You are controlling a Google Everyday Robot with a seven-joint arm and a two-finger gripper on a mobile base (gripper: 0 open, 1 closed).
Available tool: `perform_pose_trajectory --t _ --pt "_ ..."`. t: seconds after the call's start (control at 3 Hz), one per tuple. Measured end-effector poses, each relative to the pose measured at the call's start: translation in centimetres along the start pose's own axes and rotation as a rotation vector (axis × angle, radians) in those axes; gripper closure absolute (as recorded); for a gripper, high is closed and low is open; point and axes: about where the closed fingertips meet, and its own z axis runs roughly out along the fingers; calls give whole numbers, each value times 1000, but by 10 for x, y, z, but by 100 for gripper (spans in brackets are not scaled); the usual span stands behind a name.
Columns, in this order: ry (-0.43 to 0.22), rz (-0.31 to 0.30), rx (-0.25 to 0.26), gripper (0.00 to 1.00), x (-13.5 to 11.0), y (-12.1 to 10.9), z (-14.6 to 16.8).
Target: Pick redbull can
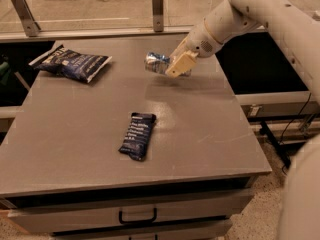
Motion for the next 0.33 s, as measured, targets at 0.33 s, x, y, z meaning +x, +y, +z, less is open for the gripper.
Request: perform_pose_trajectory --t 0.33 --pt "-111 -146 -92 100 -39 63 -24"
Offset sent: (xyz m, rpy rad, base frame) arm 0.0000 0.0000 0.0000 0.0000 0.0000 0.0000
